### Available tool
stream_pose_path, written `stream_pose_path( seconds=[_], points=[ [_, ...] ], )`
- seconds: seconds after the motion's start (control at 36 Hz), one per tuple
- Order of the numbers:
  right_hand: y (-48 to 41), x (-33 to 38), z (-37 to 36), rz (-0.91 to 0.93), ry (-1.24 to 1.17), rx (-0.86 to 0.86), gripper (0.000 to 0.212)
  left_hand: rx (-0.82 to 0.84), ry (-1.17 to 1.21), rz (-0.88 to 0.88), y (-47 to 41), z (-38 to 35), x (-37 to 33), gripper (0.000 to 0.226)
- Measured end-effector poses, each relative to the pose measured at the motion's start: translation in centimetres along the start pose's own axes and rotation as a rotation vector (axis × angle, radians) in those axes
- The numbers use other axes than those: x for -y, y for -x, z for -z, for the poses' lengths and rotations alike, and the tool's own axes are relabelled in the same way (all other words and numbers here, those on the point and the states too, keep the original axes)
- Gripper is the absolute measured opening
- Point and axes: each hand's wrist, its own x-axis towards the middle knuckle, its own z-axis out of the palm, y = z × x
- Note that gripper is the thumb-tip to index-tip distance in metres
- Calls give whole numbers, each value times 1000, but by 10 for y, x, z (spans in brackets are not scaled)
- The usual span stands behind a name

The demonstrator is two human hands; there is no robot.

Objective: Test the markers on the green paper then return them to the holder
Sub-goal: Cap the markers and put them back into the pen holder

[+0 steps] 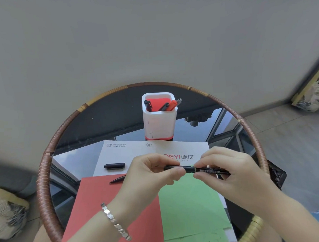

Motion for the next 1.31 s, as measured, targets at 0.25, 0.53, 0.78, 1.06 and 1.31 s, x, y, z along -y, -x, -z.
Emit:
stream_pose_path(
  seconds=[0.25, 0.53, 0.78, 1.06, 1.31],
  points=[
    [-7, 5, -7, 57, -107, -111, 20, -34, -87, -263, 2, 2, 2, 17],
    [-7, 2, -15, -352, -808, 170, 18, 121, -703, -894, -6, 22, 5, 10],
    [-15, 5, -26, -273, -157, 74, 28, -253, -981, -503, -5, 64, 21, 32],
    [-103, 56, 7, -22, -472, -551, 43, -194, -1180, -235, -14, 99, 32, 19],
    [-134, 31, -36, -175, 72, -314, 15, -226, -1165, -227, -16, 100, 34, 13]
  ],
)
